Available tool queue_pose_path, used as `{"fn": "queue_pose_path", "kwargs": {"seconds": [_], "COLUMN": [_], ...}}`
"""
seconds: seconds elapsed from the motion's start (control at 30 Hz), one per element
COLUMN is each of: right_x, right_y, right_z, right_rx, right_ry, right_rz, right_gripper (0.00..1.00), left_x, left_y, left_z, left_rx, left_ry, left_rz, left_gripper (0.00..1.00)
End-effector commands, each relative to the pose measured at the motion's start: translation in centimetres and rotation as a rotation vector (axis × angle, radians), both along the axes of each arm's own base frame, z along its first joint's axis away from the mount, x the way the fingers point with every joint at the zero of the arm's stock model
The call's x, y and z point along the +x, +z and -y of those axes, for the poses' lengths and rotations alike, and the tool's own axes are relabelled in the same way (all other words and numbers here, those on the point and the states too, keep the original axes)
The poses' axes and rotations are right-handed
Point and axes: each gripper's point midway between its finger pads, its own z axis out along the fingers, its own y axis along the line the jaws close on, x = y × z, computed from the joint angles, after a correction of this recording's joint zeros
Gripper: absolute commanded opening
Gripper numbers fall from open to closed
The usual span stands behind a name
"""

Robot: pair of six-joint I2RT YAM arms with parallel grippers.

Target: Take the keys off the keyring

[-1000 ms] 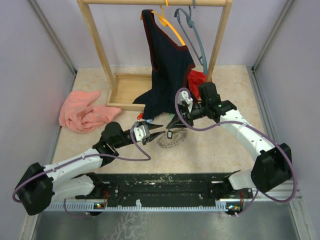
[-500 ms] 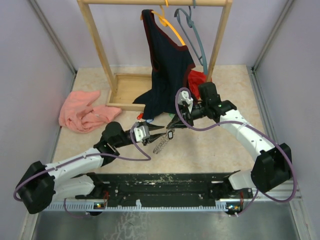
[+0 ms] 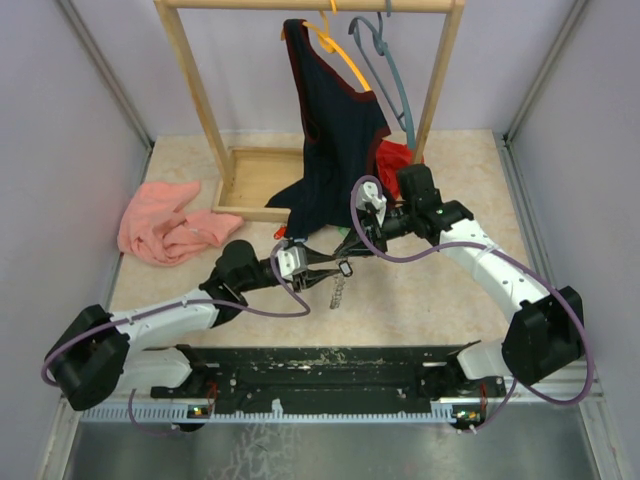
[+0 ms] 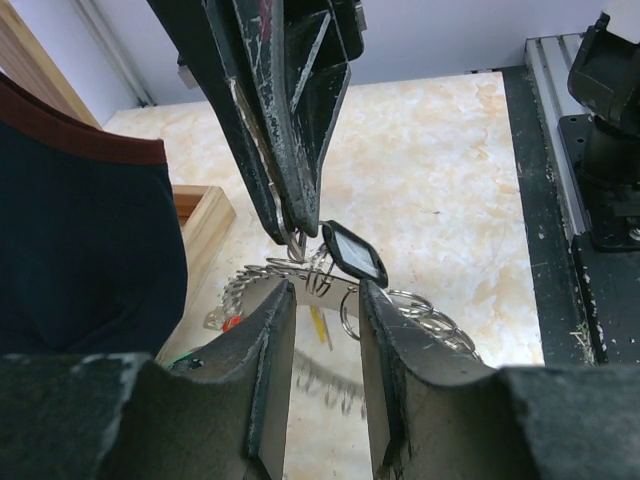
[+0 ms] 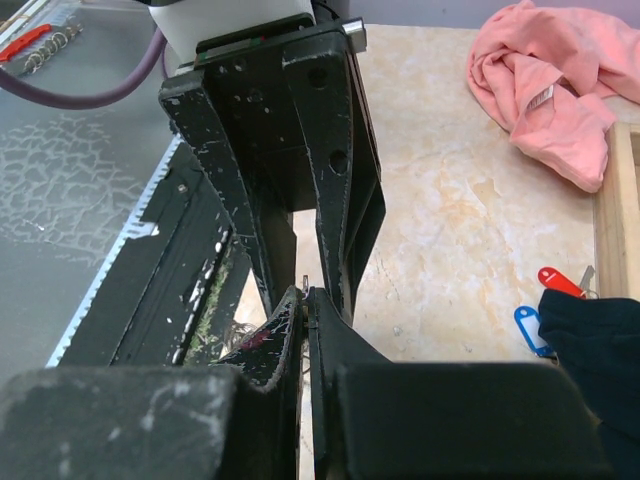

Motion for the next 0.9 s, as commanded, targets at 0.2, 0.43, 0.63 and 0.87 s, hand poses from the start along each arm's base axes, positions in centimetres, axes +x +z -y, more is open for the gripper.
{"fn": "queue_pose_path", "kwargs": {"seconds": [0.2,0.43,0.63,0.87], "right_x": [-0.7,-0.7,-0.8,-0.9], "right_y": [3.6,3.9,4.4,4.4], "right_z": [0.1,0.1,0.4,0.4], "right_rx": [0.089,0.087,0.085,0.091], "right_ry": [0.045,0.042,0.035,0.043], "right_rz": [0.111,0.116,0.138,0.131], "right_gripper": [0.0,0.0,0.0,0.0], "left_x": [0.2,0.2,0.4,0.4], "left_y": [3.0,2.7,2.0,1.7], "left_z": [0.7,0.6,0.2,0.2], "left_rx": [-0.105,-0.1,-0.072,-0.063], "left_ry": [-0.017,-0.012,0.013,0.016], "left_rz": [0.001,-0.015,-0.022,-0.035], "left_gripper": [0.32,0.16,0.15,0.19]}}
